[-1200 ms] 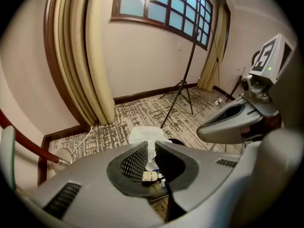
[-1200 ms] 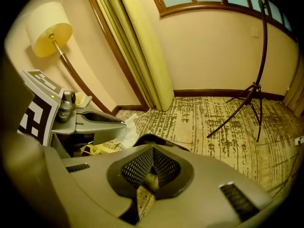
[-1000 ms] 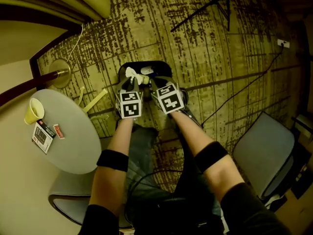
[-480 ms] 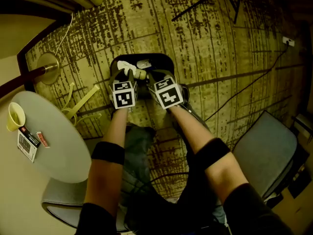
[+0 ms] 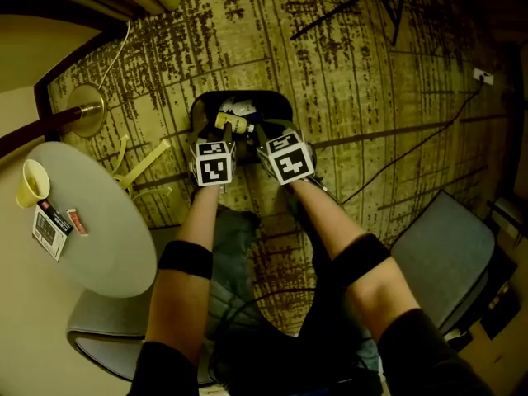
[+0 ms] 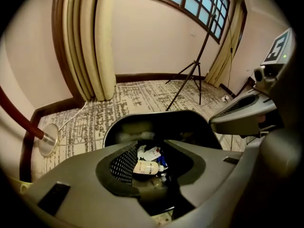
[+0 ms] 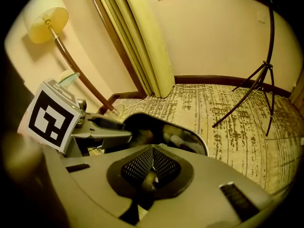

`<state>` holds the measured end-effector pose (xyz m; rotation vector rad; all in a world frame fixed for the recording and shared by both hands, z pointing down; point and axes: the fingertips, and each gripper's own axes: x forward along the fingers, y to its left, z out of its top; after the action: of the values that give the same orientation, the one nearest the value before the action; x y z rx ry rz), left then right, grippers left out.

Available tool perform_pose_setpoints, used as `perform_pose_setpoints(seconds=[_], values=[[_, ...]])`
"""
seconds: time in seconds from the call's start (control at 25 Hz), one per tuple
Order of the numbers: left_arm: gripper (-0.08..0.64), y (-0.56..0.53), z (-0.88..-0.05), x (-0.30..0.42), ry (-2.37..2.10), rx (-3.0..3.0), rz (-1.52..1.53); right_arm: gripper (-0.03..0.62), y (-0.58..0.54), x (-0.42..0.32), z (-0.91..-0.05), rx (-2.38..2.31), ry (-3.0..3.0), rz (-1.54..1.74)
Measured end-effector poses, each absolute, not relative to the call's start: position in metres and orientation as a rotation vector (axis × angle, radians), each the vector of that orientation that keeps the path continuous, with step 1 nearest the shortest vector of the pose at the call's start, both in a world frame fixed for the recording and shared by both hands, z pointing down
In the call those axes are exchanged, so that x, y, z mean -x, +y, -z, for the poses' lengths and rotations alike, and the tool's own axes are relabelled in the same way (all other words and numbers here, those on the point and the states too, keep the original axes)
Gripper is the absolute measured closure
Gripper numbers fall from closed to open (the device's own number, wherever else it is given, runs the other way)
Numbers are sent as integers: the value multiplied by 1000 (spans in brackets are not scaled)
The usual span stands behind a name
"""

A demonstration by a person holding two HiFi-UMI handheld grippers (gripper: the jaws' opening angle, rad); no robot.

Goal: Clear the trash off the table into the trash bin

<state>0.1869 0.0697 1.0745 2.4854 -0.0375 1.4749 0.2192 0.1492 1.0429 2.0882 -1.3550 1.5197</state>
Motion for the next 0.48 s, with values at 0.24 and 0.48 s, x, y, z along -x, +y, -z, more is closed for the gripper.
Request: perform_pose_setpoints(seconds=[0.24,0.48], values=[[494,73,-970,-177,-104,-2550,-1400,591,158,-218,-966,-2054,-1366,-1476],[560,75,-821,-164,-163,-2592,-1280,591,149,-218,-838,-2075,-1400,-1399]])
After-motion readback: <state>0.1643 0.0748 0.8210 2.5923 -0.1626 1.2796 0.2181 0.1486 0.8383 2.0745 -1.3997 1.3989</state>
